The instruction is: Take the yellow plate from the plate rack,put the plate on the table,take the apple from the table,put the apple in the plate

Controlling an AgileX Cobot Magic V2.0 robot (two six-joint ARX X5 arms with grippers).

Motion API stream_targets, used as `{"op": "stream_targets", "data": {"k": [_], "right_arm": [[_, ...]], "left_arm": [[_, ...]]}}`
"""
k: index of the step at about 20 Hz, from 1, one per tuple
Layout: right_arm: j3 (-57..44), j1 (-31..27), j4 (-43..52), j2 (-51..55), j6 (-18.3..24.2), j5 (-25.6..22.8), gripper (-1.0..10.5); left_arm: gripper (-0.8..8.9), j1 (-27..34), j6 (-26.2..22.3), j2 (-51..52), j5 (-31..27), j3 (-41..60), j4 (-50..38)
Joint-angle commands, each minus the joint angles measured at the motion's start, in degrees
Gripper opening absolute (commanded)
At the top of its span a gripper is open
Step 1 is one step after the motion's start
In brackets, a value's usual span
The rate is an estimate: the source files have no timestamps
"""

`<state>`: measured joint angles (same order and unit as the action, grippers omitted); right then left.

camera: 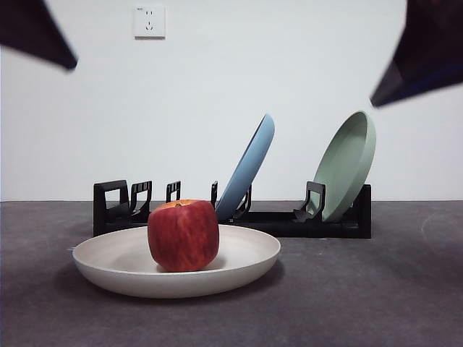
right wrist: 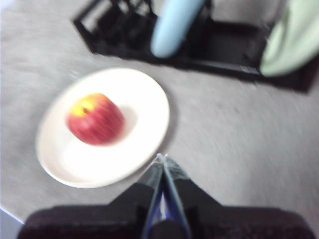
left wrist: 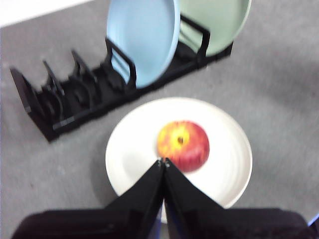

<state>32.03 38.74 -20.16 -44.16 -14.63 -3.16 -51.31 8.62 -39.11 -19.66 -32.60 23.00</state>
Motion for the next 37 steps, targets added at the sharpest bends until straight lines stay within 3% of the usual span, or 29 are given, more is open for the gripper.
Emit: {"op": "stream_targets", "data": {"k": [1,15,18,20,23,25,28,31,37], "right_arm": [[-0.7,0.3,0.6,0.0,-1.2,-0.4,-0.1],[-0.7,0.3,1.5,0.2,-1.4,-0.2,0.0],[-0.7,0.3,1.5,0.2,-1.4,-0.2,0.0],[-0.7,0.3,1.5,0.3,-1.4,-0.3,0.0],[-0.7,0.3,1.5,0.3,-1.4,-0.2,0.0],[-0.7,0.3,1.5,0.3,-1.4,-0.3,0.0],[-0.7,0.3,1.5,0.3,-1.4,-0.2,0.0],[-0.7,0.3,1.5,0.3,-1.4,-0.2,0.0],[-0.7,0.3,1.5,0.3,-1.4,-0.2,0.0]], "left_arm": [[-0.09,0.0,0.7,0.4,0.3,1.6,-0.7],[-0.03,-0.1,0.6,0.5,0.5,1.6,-0.2],[-0.03,1.5,0.5,4.9,0.8,1.6,-0.2],[-0.03,5.6,-0.2,8.2,0.7,1.6,-0.5],[-0.03,17.5,0.0,13.4,1.3,1.6,-2.4],[-0.03,26.3,-0.5,16.9,7.1,2.0,-3.7],[-0.03,36.2,-5.9,23.3,15.4,5.0,-7.1],[-0.03,42.6,-10.4,29.6,22.2,10.7,-10.5],[-0.03,48.6,-10.1,34.5,23.1,22.4,-13.7]]}}
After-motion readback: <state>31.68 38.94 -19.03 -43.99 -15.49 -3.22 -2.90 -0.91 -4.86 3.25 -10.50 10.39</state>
